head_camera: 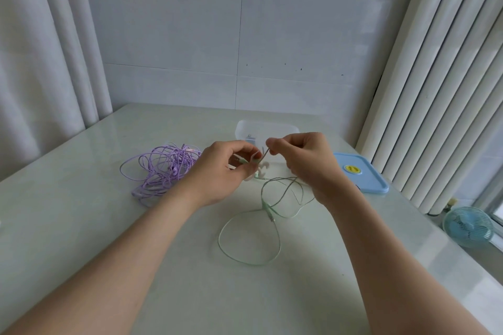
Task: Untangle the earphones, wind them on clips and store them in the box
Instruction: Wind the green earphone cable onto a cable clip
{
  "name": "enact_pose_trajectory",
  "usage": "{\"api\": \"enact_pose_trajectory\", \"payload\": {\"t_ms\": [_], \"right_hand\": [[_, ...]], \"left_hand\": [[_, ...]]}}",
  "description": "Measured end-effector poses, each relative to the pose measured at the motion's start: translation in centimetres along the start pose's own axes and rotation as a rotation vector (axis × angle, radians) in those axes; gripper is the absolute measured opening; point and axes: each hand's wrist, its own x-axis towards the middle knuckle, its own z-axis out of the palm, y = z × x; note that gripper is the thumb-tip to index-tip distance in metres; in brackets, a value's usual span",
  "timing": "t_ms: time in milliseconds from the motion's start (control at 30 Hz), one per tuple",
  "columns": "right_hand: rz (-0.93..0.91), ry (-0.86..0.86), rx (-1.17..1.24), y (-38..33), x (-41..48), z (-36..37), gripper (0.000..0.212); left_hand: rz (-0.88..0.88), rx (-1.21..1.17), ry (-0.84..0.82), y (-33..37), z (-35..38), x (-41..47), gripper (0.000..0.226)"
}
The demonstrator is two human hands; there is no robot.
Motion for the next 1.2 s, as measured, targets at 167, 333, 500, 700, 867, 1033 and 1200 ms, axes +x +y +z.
{"api": "enact_pose_trajectory", "payload": {"t_ms": [167,333,500,700,867,1033,1200], "right_hand": [[0.001,0.021,0.068,0.4,0.3,0.1,0.04],[-0.092,-0.027,0.106,0.4,0.1,0.8,0.043],[-0.143,0.012,0.031,0.6,0.3,1.0,0.04],[-0.069,0.128,-0.078,2.2,1.0,0.7,0.039],[-0.021,-0.091,-0.091,1.8,0.2,1.3,0.038],[-0.057,-0.297,-0.164,1.0,-0.5,2.2,0.028],[-0.198,-0.447,-0.298,0.1,-1.4,3.2,0.024]], "left_hand": [[-0.024,-0.003,-0.01,0.3,0.0,-0.1,0.017],[-0.056,0.052,-0.005,0.6,-0.3,-0.1,0.019],[-0.13,0.042,-0.019,0.8,-0.3,-0.2,0.021],[-0.065,-0.197,0.006,1.8,-0.3,-0.4,0.025],[-0.073,-0.331,0.232,2.2,-0.5,-0.3,0.022],[-0.146,-0.384,0.435,1.5,-0.4,-0.1,0.023],[-0.223,-0.372,0.496,0.8,0.0,-0.2,0.026]]}}
